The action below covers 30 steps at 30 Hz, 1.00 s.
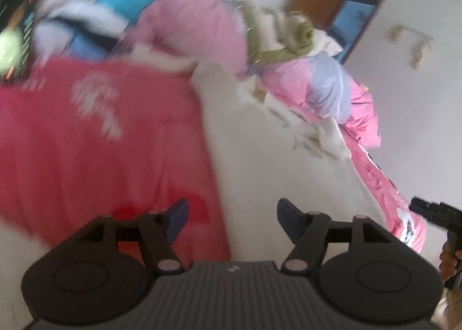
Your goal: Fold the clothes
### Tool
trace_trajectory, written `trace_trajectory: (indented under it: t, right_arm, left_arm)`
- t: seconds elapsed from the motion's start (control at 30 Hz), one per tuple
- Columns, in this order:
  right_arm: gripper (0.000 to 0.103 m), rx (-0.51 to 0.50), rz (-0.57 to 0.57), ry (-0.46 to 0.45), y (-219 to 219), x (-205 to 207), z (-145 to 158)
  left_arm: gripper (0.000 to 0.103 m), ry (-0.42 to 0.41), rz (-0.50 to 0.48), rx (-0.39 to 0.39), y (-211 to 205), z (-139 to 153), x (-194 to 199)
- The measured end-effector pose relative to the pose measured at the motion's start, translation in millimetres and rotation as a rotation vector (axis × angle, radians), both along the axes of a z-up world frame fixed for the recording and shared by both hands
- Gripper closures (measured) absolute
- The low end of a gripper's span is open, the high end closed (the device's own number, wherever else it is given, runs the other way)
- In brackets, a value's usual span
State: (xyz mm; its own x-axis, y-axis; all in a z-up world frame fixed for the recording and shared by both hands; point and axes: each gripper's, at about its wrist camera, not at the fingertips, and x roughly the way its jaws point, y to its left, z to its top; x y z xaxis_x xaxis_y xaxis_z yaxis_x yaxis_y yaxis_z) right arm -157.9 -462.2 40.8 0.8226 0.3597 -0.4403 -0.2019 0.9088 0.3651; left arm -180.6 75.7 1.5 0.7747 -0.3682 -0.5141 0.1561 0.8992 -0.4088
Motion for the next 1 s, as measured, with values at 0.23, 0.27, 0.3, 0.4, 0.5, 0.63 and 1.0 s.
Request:
trace_trajectory:
  t: [0.23,0.27,0.3,0.4,0.5,0.63,1.0]
  right_arm:
    - [0.042,-0.372,0.381,-0.151,132.1,29.7,-7.7]
    - [0.041,-0.404,0.429,-0.166,146.9,31.6,-10.3]
    - [0.041,-0.431,0.466,-0.172,159.6,34.2,-13.1]
    - [0.041,-0.505,0.566,-0.176,192.8,41.7,-20.9]
    - [0.044,-0.540,0.635,-0.151,207.0,47.4,-29.2]
    - [0.059,-0.558,0.628,-0.105,218.2,54.0,-40.2]
    - [0.099,-0.582,0.615,-0.119,234.0,47.6,-40.9]
  left_arm:
    - [0.029,-0.159,-0.138,0.138,-57.0,10.4,30.4]
    - [0.029,-0.171,-0.157,0.150,-64.9,9.4,33.5]
    - [0.029,-0.178,-0.174,0.158,-70.7,7.8,37.2]
    - [0.029,-0.175,-0.207,0.161,-83.4,-1.8,47.0]
    - [0.030,-0.165,-0.225,0.145,-86.6,-13.5,56.3]
    - [0.030,-0.149,-0.237,0.135,-83.3,-26.4,62.0]
    - [0.029,-0.161,-0.266,0.103,-74.7,-37.6,60.8]
